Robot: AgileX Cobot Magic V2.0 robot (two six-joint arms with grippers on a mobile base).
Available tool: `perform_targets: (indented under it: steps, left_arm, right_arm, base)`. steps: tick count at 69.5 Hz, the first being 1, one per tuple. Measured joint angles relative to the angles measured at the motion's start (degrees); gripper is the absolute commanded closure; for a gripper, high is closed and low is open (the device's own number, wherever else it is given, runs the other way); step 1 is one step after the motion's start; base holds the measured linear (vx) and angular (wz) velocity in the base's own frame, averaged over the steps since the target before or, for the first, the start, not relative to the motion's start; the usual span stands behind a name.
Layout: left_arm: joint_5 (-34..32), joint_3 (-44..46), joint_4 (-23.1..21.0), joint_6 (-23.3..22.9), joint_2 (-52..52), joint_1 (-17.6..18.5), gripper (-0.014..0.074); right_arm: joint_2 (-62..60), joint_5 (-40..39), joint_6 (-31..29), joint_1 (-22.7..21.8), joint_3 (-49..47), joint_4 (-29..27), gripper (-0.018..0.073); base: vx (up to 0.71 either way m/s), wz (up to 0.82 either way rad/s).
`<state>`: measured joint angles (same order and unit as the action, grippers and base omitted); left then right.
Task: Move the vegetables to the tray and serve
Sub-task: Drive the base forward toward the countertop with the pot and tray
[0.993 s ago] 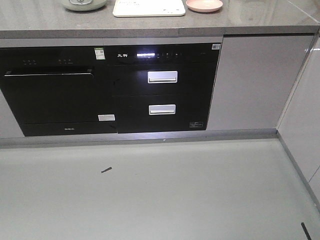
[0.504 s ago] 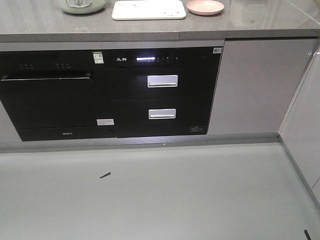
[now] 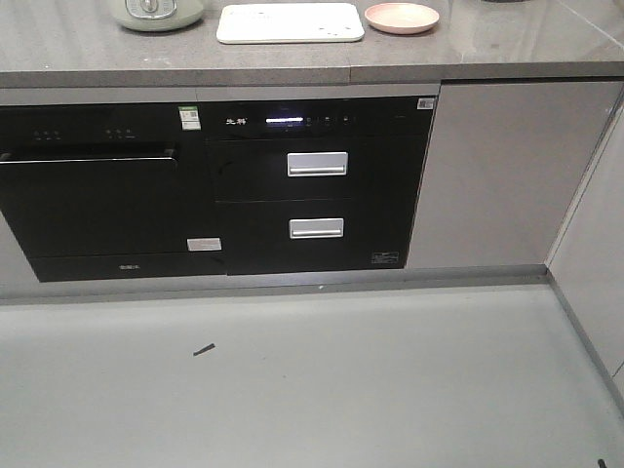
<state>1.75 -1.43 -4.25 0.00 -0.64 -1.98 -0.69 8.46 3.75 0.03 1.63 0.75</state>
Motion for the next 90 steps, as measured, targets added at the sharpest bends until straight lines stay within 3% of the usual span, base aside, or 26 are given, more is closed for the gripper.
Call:
perform_targets:
  steps: [90]
  left_arm:
    - [0.0,0.0,0.0,0.0,0.0,0.0,0.0603]
  right_arm:
    - [0.0,0.0,0.0,0.0,0.0,0.0,0.0563]
  base:
    - [0.06,0.01]
